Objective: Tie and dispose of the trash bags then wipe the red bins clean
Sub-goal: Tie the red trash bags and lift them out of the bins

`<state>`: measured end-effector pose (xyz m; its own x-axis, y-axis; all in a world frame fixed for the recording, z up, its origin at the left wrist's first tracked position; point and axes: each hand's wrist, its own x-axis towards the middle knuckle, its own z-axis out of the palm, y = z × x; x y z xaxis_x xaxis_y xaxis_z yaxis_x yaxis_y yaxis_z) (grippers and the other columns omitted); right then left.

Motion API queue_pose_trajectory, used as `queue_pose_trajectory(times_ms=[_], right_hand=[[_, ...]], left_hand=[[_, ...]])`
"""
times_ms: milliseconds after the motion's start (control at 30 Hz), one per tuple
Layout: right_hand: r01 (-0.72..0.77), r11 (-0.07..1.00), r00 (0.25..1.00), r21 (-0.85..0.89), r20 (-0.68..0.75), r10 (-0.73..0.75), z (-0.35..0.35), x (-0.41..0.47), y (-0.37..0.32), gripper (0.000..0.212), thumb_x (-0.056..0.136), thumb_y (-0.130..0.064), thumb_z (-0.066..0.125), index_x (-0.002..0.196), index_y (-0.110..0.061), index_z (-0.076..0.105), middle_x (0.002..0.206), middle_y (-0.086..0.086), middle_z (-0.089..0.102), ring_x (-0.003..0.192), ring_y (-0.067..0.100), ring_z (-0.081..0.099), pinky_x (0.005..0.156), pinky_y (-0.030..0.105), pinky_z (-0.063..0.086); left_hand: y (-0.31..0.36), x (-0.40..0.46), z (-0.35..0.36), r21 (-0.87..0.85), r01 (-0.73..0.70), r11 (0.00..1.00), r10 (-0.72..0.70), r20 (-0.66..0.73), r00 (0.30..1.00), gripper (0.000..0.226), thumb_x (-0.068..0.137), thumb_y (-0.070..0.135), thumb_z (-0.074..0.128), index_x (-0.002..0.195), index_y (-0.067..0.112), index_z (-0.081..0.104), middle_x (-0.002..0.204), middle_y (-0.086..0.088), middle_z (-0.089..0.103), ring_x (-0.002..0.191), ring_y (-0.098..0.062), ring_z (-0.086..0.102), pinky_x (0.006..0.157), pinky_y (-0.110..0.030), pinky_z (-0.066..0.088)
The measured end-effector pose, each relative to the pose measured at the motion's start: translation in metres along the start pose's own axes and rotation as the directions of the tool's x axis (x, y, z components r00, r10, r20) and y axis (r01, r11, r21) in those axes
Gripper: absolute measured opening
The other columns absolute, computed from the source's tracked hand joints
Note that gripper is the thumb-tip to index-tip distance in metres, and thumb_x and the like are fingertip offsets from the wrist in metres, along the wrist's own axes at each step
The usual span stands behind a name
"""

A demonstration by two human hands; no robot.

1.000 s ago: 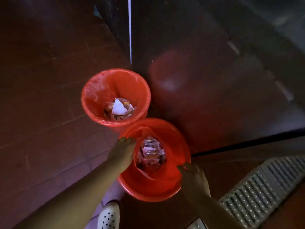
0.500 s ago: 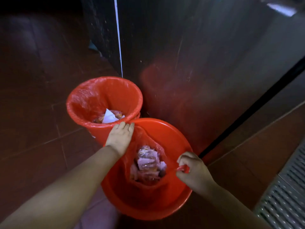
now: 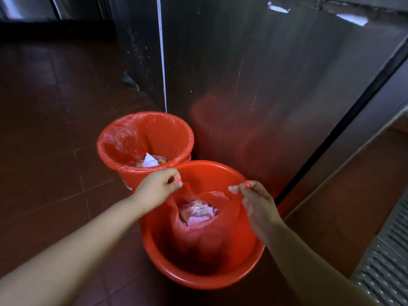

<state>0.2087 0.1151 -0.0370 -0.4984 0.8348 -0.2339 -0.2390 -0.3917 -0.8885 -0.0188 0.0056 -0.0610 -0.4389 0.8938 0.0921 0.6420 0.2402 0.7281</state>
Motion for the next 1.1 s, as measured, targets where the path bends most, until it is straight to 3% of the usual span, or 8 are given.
queue_pose_trajectory(times_ms=[67,267,433,500,600,700,900,1100], right_hand=[[0.048,0.998,0.998,0.04,0.04,-0.05,0.011,0.004,0.003,0.02,0.071,0.004,0.066,0.082,-0.01,0.057,0.075,0.013,0.063,0.073,0.019,0.065,0.08,0.03,0.051],[0.219,0.746,0.947,-0.629,0.321,-0.007,0.034,-0.001,0.057,0.047,0.073,-0.008,0.078,0.11,-0.028,0.057,0.098,0.0,0.065,0.072,-0.006,0.055,0.068,0.006,0.043],[0.35,0.625,0.923,-0.698,0.37,-0.104,0.042,-0.002,0.088,0.012,0.083,-0.026,0.068,0.094,-0.022,0.068,0.092,0.001,0.072,0.088,0.016,0.067,0.08,0.039,0.052],[0.349,0.599,0.932,-0.721,0.332,-0.143,0.038,0.004,0.09,0.018,0.095,-0.021,0.055,0.082,-0.021,0.068,0.081,-0.001,0.071,0.081,0.012,0.066,0.077,0.037,0.05],[0.242,0.678,0.967,-0.694,0.234,-0.105,0.031,0.004,0.087,0.03,0.099,-0.029,0.045,0.074,-0.021,0.06,0.071,-0.008,0.062,0.067,-0.006,0.056,0.072,0.019,0.041],[0.199,0.722,0.968,-0.663,0.25,-0.037,0.026,0.004,0.081,0.026,0.101,-0.026,0.04,0.084,-0.02,0.059,0.074,-0.01,0.059,0.064,-0.006,0.053,0.066,0.013,0.04],[0.157,0.71,0.935,-0.687,0.334,0.117,0.015,0.009,0.061,0.028,0.101,-0.032,0.038,0.079,-0.018,0.047,0.054,-0.006,0.041,0.045,0.004,0.04,0.049,0.023,0.039],[0.068,0.843,0.857,-0.533,0.464,0.224,0.007,0.025,0.051,0.023,0.096,-0.004,0.045,0.078,-0.015,0.053,0.056,0.001,0.058,0.044,0.006,0.044,0.051,0.017,0.041]], left_hand=[[0.009,-0.011,-0.013,-0.132,-0.025,0.991,0.025,-0.002,1.0,0.028,0.084,0.009,0.066,0.065,0.027,0.055,0.059,0.008,0.051,0.056,-0.002,0.043,0.06,-0.028,0.035],[0.041,-0.04,-0.012,-0.21,-0.14,0.968,0.155,0.054,0.986,0.022,0.076,0.003,0.074,0.07,0.023,0.067,0.072,-0.002,0.06,0.067,-0.002,0.052,0.068,-0.022,0.042],[0.042,-0.047,0.009,-0.237,-0.189,0.953,0.22,0.111,0.969,0.009,0.078,0.003,0.072,0.079,0.012,0.074,0.074,0.004,0.064,0.071,-0.004,0.057,0.068,-0.018,0.044],[0.028,-0.044,0.007,-0.198,-0.134,0.971,0.143,0.029,0.989,0.011,0.081,0.004,0.069,0.083,0.014,0.073,0.077,0.006,0.067,0.074,-0.002,0.058,0.072,-0.017,0.043],[0.01,-0.04,0.012,-0.011,-0.038,0.999,0.038,-0.008,0.999,0.023,0.081,0.005,0.068,0.097,0.021,0.071,0.086,0.013,0.063,0.084,-0.004,0.059,0.079,-0.012,0.041],[0.012,-0.037,0.034,-0.092,-0.056,0.994,0.069,0.146,0.987,0.035,0.078,0.0,0.068,0.107,0.019,0.068,0.09,0.009,0.062,0.08,-0.001,0.057,0.078,-0.014,0.045],[0.016,-0.032,0.05,-0.184,-0.08,0.98,0.089,0.039,0.995,0.023,0.079,0.004,0.07,0.07,0.023,0.061,0.07,0.006,0.055,0.069,-0.009,0.053,0.071,-0.032,0.045],[0.024,-0.043,0.05,-0.373,-0.152,0.915,0.15,-0.035,0.988,0.026,0.077,0.0,0.07,0.071,0.024,0.062,0.072,0.007,0.05,0.071,0.0,0.048,0.069,-0.014,0.036]])
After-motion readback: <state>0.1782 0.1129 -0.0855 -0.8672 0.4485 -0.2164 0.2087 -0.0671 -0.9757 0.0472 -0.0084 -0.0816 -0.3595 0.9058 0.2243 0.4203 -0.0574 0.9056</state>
